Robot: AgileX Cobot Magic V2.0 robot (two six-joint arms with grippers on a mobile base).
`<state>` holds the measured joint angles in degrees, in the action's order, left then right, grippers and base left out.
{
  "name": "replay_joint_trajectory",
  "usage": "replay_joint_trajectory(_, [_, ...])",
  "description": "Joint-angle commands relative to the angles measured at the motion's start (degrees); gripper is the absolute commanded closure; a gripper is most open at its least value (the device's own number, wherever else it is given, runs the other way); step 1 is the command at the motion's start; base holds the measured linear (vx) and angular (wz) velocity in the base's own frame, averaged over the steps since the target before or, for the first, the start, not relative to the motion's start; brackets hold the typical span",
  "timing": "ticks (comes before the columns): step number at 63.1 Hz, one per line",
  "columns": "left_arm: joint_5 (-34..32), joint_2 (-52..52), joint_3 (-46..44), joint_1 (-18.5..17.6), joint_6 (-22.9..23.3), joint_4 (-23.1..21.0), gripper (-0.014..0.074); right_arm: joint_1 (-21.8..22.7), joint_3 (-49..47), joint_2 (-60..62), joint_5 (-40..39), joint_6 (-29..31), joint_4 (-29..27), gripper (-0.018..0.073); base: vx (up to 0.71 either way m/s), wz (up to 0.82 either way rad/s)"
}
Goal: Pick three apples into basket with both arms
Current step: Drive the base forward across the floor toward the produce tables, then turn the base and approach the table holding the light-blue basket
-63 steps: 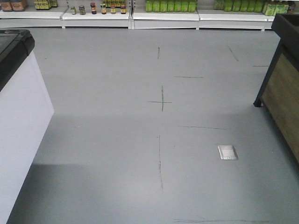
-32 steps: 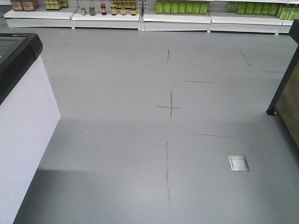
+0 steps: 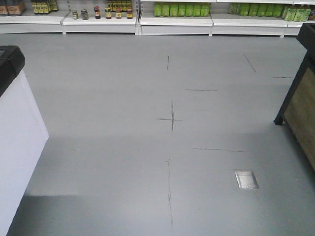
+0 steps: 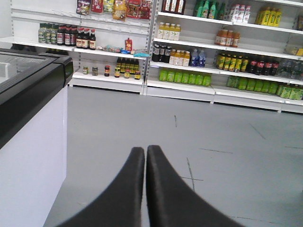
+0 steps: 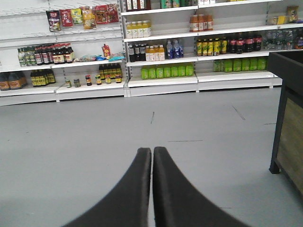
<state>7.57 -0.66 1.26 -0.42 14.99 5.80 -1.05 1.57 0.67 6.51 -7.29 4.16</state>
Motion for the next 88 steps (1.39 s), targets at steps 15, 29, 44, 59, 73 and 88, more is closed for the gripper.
replay_joint_trajectory(15, [-3.9,-0.9,0.5,0.0,0.0,0.0,0.0603,0.4,0.8,0.8,-4.4,0.2,0.7,0.0563,0.18,-0.18])
replay_joint_trajectory(29, [-3.9,-0.9,0.5,0.0,0.0,0.0,0.0603,0.4,0.8,0.8,-4.4,0.2,0.7,0.0563,0.19,-0.28])
replay_joint_trajectory(44, [-3.9,-0.9,0.5,0.0,0.0,0.0,0.0603,0.4,0.8,0.8,-4.4,0.2,0.7,0.0563,0.18,-0.36])
replay_joint_trajectory(59, [-3.9,-0.9,0.5,0.0,0.0,0.0,0.0603,0.4,0.8,0.8,-4.4,0.2,0.7,0.0563,0.17,-0.43])
replay_joint_trajectory(73, [-3.9,-0.9,0.5,0.0,0.0,0.0,0.0603,0.4,0.8,0.8,-4.4,0.2,0.7,0.0563,0.15,-0.50])
replay_joint_trajectory(88, [-3.9,-0.9,0.5,0.0,0.0,0.0,0.0603,0.4,0.8,0.8,-4.4,0.2,0.7,0.0563,0.14,-0.53])
